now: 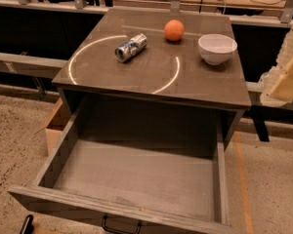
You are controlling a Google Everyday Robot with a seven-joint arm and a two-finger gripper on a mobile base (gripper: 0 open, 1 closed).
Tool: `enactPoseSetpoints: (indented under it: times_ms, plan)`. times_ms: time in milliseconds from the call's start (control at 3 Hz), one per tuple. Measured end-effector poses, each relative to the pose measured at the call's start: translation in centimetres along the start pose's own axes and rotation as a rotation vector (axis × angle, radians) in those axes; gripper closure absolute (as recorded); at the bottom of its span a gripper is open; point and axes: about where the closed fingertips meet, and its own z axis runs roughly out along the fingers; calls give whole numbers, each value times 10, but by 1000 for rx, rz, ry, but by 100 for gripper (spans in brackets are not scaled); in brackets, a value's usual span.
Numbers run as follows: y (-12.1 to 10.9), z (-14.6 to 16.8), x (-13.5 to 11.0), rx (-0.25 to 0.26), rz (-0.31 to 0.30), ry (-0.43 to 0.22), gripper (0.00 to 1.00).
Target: Close top drawer
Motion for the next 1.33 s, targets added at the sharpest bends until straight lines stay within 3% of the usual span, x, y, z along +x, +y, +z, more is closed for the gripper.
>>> enactPoseSetpoints:
  times_ms: [1333]
  plan:
    - [0,0,0,0,0,-1,0]
